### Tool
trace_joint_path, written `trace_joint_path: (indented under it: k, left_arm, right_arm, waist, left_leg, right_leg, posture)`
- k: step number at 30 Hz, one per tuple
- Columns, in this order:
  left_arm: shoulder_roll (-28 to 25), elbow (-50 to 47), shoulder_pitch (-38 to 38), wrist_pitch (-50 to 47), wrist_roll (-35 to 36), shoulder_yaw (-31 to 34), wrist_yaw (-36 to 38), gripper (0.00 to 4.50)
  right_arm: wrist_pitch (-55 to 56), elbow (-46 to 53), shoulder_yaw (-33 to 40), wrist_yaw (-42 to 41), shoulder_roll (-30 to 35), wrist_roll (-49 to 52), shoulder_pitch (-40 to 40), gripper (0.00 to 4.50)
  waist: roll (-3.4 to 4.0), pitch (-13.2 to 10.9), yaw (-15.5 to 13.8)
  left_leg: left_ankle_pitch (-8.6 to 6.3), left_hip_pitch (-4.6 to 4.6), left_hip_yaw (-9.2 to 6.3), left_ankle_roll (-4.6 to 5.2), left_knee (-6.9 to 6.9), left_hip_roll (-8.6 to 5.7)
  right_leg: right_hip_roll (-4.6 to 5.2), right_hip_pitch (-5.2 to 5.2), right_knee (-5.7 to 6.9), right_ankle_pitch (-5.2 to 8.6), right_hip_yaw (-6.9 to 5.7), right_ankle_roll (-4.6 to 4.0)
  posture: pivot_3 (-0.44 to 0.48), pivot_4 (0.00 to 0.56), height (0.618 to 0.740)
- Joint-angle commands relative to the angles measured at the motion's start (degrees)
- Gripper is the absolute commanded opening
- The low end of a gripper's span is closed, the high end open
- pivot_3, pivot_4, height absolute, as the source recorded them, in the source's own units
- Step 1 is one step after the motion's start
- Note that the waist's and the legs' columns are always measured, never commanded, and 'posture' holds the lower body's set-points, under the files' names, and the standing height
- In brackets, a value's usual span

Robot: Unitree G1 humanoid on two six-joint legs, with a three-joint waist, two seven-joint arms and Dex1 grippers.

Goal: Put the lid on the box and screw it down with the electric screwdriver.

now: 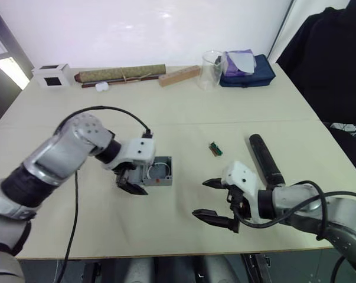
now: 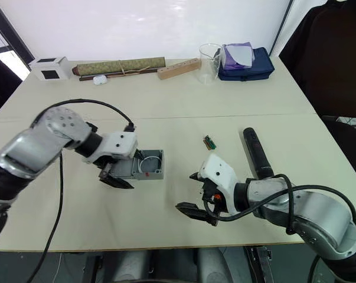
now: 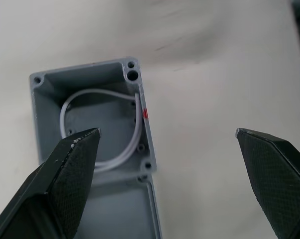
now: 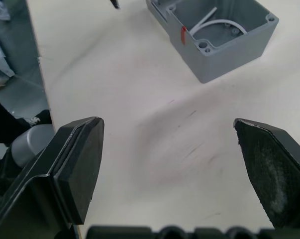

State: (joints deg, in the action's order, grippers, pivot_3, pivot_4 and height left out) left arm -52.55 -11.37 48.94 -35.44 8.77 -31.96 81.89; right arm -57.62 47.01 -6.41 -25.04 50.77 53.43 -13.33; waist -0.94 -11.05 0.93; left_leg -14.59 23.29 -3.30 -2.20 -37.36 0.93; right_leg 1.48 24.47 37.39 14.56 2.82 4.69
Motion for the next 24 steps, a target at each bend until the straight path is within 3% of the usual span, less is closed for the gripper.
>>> trace_joint_path:
  k: [1, 5, 8, 15, 18, 24]
  left_arm:
    - [3.01, 3.65, 1.83, 0.75, -4.89, -2.37, -1.09, 4.48]
    - [6.89, 4.73, 2.42, -2.2, -7.27, -4.86, -0.87, 4.48]
    - [8.56, 5.96, 2.57, -2.46, -9.06, -5.06, -1.83, 3.79]
    - [9.3, 6.02, 2.1, -2.38, -10.54, -5.71, -1.23, 0.92]
    - [9.79, 6.58, 1.89, -2.09, -11.29, -5.78, -1.31, 0.03]
    - [10.78, 7.28, 3.14, -0.03, -11.71, -5.28, 0.26, 0.03]
  right_arm:
    - [0.91, 2.31, 0.32, 0.33, -1.27, -1.06, -0.64, 4.5]
    - [1.53, 1.89, 1.76, 0.69, -1.45, -2.95, 1.16, 4.5]
    - [1.74, 1.93, 1.89, 1.08, -2.34, -3.53, 1.4, 4.5]
    - [1.7, 1.93, 1.51, 1.74, -4.34, -4.97, 1.74, 4.5]
    - [1.5, 2.13, 1.55, 2.19, -5.2, -5.53, 2.03, 4.5]
    - [0.86, 3.38, 1.8, 2.41, -5.09, -5.85, 4.12, 4.5]
  waist:
    - [0.0, 0.0, -0.02]
    - [0.0, 0.0, -0.07]
    - [0.0, 0.0, -0.11]
    - [0.0, 0.0, 0.04]
    - [0.01, 0.02, -0.07]
    - [0.01, 0.04, -0.17]
  left_leg:
    - [0.0, 0.0, -0.01, 0.0, 0.0, 0.0]
    - [0.0, 0.0, -0.01, 0.0, -0.03, 0.0]
    - [0.0, 0.01, -0.01, 0.0, -0.04, -0.01]
    - [0.0, -0.01, -0.03, 0.0, -0.06, -0.01]
    - [0.0, -0.02, -0.03, 0.0, -0.06, -0.01]
    - [0.0, -0.02, -0.03, 0.0, -0.1, -0.02]
  right_leg:
    - [0.0, 0.0, 0.02, 0.0, -0.01, 0.0]
    - [0.01, 0.0, 0.05, 0.0, -0.01, 0.0]
    - [0.02, 0.0, 0.06, 0.0, 0.0, 0.0]
    - [0.02, 0.0, 0.11, 0.0, 0.0, 0.01]
    - [0.02, 0.0, 0.12, 0.0, 0.0, 0.01]
    - [0.04, -0.03, 0.13, 0.0, -0.01, 0.01]
  posture:
    - [0.0, 0.15, 0.74]
    - [0.0, 0.15, 0.74]
    - [0.0, 0.15, 0.74]
    - [0.0, 0.15, 0.74]
    - [0.0, 0.15, 0.74]
    - [0.0, 0.15, 0.74]
